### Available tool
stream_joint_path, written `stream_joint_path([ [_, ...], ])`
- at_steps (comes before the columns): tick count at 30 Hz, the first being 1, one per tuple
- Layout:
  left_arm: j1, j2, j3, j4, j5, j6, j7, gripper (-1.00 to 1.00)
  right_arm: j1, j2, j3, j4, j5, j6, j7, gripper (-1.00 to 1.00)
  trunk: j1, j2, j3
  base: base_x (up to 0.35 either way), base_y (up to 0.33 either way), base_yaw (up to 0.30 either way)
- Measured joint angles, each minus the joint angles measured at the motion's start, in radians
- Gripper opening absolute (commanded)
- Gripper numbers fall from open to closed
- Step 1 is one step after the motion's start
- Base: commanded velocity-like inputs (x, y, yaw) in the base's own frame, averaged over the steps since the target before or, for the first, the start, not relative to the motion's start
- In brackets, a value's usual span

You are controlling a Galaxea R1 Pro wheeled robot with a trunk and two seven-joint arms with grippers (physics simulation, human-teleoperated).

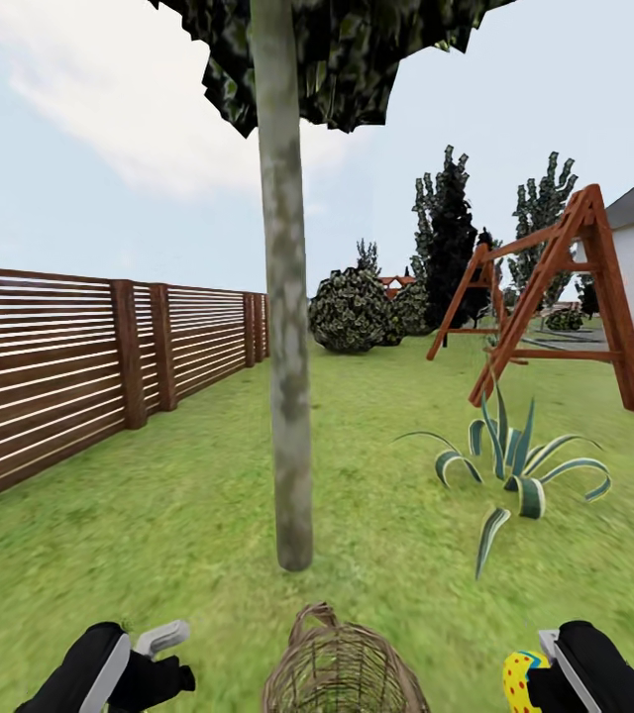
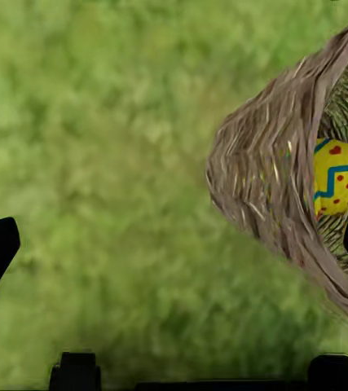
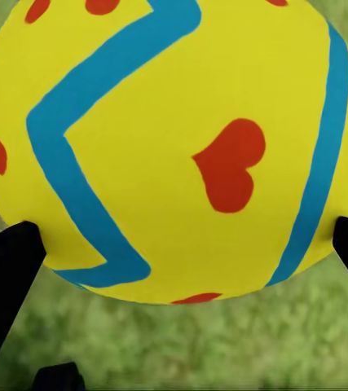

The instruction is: Take the three Easter eggs out of the wicker basket on the lawn in the garden, then place them on the lawn next to a single tree (choose any tree) so that all three eggs are next to the same tree and none are left in the basket.

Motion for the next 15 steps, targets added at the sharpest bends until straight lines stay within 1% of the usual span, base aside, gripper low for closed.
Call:
stream_joint_path([
  [2,0.0,0.059,0.001,-0.003,-0.002,0.002,-0.004,1.0,0.0,0.002,0.003,0.001,-0.001,0.0,0.0,-1.0,0.0,0.0,0.0,-0.305,-0.178,0.0],
  [4,0.0,0.146,0.005,-0.006,0.002,0.004,-0.015,1.0,0.0,0.002,0.003,0.001,0.0,0.0,0.0,-1.0,0.0,0.0,0.0,-0.304,-0.178,0.0],
  [5,0.0,0.185,0.005,-0.006,0.007,0.004,-0.046,1.0,0.0,0.001,0.002,0.001,-0.001,0.0,0.001,-1.0,0.0,0.0,0.0,-0.304,-0.178,0.0],
  [6,0.0,0.204,0.005,-0.005,0.011,0.004,-0.077,1.0,0.0,0.0,0.002,0.001,-0.002,0.0,0.001,-1.0,0.0,0.0,0.0,-0.304,-0.178,0.0],
  [7,0.0,0.215,0.006,-0.002,0.01,0.003,-0.104,1.0,0.0,0.0,0.001,0.001,-0.002,0.0,0.001,-1.0,0.0,0.0,0.0,-0.304,-0.178,0.0],
  [9,0.0,0.226,0.005,-0.001,0.008,0.002,-0.129,1.0,0.0,-0.002,-0.001,0.0,-0.002,0.0,0.001,-1.0,0.0,0.0,0.0,-0.301,-0.182,0.0],
  [11,0.0,0.221,-0.002,0.003,0.007,0.0,-0.135,1.0,0.0,-0.002,-0.001,0.0,-0.002,0.001,0.001,-1.0,0.0,0.0,0.0,-0.111,-0.277,0.0],
  [15,0.0,0.213,-0.003,0.005,0.007,-0.001,-0.136,1.0,0.0,-0.001,0.001,0.0,0.003,0.001,0.0,-1.0,-0.001,0.0,0.0,-0.014,-0.327,0.0],
])
